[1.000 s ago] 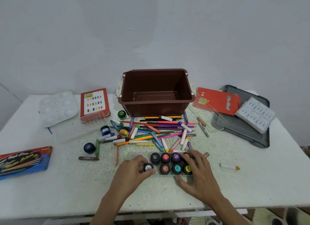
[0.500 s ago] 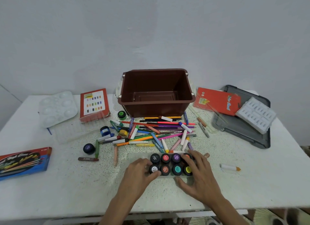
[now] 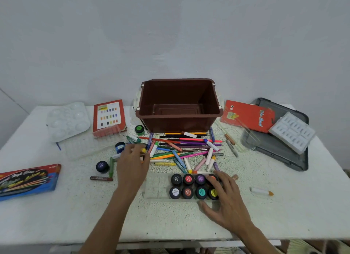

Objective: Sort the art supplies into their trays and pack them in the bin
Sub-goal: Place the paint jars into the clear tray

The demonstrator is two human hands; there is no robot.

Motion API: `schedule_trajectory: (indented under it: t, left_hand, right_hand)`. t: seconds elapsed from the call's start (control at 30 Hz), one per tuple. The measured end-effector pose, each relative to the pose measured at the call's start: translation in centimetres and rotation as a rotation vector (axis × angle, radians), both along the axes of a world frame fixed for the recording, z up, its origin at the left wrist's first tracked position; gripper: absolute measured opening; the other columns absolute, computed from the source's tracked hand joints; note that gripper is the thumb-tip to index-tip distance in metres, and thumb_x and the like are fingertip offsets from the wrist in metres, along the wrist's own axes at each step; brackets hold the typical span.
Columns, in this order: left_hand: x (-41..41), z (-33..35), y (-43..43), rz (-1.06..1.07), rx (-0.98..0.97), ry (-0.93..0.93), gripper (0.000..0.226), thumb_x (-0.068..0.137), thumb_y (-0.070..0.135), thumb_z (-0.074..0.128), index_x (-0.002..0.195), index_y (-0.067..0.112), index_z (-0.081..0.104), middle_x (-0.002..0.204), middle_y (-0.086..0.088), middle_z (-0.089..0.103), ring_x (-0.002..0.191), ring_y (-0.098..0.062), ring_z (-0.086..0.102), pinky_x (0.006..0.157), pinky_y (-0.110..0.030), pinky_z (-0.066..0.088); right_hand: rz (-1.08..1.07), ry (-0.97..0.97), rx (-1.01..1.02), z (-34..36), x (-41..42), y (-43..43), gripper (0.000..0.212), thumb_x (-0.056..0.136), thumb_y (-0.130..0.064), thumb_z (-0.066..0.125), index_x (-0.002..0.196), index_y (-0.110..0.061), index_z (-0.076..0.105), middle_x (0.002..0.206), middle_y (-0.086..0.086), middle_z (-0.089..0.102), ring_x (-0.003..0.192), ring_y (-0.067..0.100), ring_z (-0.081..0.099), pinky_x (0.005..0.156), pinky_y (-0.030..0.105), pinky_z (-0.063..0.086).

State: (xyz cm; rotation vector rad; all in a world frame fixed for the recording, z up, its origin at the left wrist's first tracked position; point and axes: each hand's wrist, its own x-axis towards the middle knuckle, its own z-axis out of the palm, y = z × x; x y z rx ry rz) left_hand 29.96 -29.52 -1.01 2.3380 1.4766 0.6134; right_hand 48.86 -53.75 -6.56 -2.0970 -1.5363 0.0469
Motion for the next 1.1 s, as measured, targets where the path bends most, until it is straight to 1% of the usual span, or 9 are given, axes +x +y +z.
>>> schedule_trajectory:
  t: [0.13, 0.3, 0.47, 0.57, 0.67, 0.77, 0.87, 0.93, 1.1]
  left_hand:
    - [0.7, -0.6, 2.4, -0.009, 0.013, 0.152, 0.034, 0.092, 0.034, 0.061, 0.122, 0.019, 0.062, 0.122, -0.010, 0.060, 0.106, -0.028, 0.059, 0.088, -0.045, 0.051]
    - [1.0, -0.9, 3.4, -0.057, 0.027, 0.227, 0.031, 0.090, 0.035, 0.063, 0.116, 0.018, 0.065, 0.109, -0.009, 0.066, 0.101, -0.030, 0.059, 0.085, -0.046, 0.051]
    - [1.0, -1.0, 3.8, -0.029, -0.001, 0.232, 0.027, 0.087, 0.024, 0.067, 0.113, 0.017, 0.061, 0.104, -0.009, 0.066, 0.096, -0.029, 0.058, 0.080, -0.042, 0.052]
    - [0.6, -0.4, 3.7, -0.037, 0.008, 0.181, 0.026, 0.088, 0.021, 0.067, 0.112, 0.017, 0.060, 0.100, -0.007, 0.065, 0.089, -0.026, 0.058, 0.070, -0.036, 0.052]
    - [0.3, 0.4, 2.8, -0.049, -0.015, 0.036, 0.026, 0.087, 0.024, 0.070, 0.109, 0.021, 0.057, 0.100, 0.000, 0.063, 0.084, -0.016, 0.057, 0.064, -0.029, 0.050]
    - [0.0, 1.6, 1.1, -0.101, -0.141, -0.183, 0.024, 0.086, 0.021, 0.074, 0.100, 0.023, 0.055, 0.099, 0.009, 0.062, 0.080, 0.002, 0.059, 0.063, -0.009, 0.041]
    - [-0.6, 2.1, -0.8, -0.139, -0.291, -0.340, 0.025, 0.084, 0.012, 0.075, 0.095, 0.023, 0.055, 0.099, 0.011, 0.066, 0.086, 0.008, 0.062, 0.066, -0.003, 0.044]
    - [-1.1, 1.6, -1.7, -0.195, -0.325, -0.341, 0.030, 0.082, 0.010, 0.076, 0.098, 0.025, 0.056, 0.103, 0.008, 0.066, 0.092, 0.003, 0.064, 0.072, -0.004, 0.046]
    - [-2.4, 0.7, -3.2, -0.337, -0.305, -0.245, 0.044, 0.080, 0.011, 0.077, 0.119, 0.026, 0.061, 0.112, 0.004, 0.058, 0.100, -0.002, 0.060, 0.083, -0.008, 0.047]
  right_hand:
    - [-0.002, 0.013, -0.008, -0.1, 0.0, -0.1, 0.071, 0.081, -0.065, 0.062, 0.137, -0.023, 0.052, 0.146, 0.000, 0.042, 0.137, 0.023, 0.037, 0.109, 0.048, 0.039]
    - [0.002, 0.013, -0.015, -0.1, 0.0, 0.0, 0.071, 0.082, -0.066, 0.061, 0.137, -0.023, 0.052, 0.146, 0.001, 0.042, 0.138, 0.024, 0.036, 0.109, 0.049, 0.039]
    - [-0.005, 0.003, -0.007, -0.1, 0.1, 0.0, 0.071, 0.081, -0.066, 0.060, 0.136, -0.022, 0.053, 0.145, 0.002, 0.043, 0.137, 0.025, 0.037, 0.108, 0.050, 0.040]
    - [-0.003, 0.000, -0.001, -0.2, 0.0, 0.0, 0.070, 0.081, -0.064, 0.062, 0.136, -0.022, 0.053, 0.145, 0.002, 0.044, 0.136, 0.025, 0.038, 0.107, 0.051, 0.041]
    - [-0.005, -0.003, -0.009, -0.2, 0.1, 0.0, 0.071, 0.080, -0.064, 0.064, 0.136, -0.022, 0.052, 0.145, 0.003, 0.044, 0.137, 0.026, 0.038, 0.107, 0.052, 0.041]
    - [-0.004, -0.009, -0.007, -0.3, 0.1, 0.0, 0.071, 0.081, -0.064, 0.063, 0.136, -0.021, 0.052, 0.145, 0.004, 0.044, 0.137, 0.027, 0.038, 0.107, 0.052, 0.040]
    - [-0.002, -0.011, -0.006, -0.4, 0.1, 0.0, 0.071, 0.081, -0.065, 0.062, 0.137, -0.021, 0.052, 0.146, 0.004, 0.044, 0.138, 0.026, 0.037, 0.108, 0.052, 0.039]
    - [-0.002, -0.008, -0.010, -0.4, 0.1, 0.0, 0.072, 0.081, -0.065, 0.063, 0.137, -0.022, 0.051, 0.146, 0.003, 0.044, 0.139, 0.026, 0.036, 0.109, 0.052, 0.039]
    - [-0.001, 0.000, -0.006, -0.3, 0.1, 0.0, 0.072, 0.080, -0.062, 0.066, 0.137, -0.022, 0.051, 0.145, 0.004, 0.044, 0.138, 0.027, 0.036, 0.109, 0.051, 0.038]
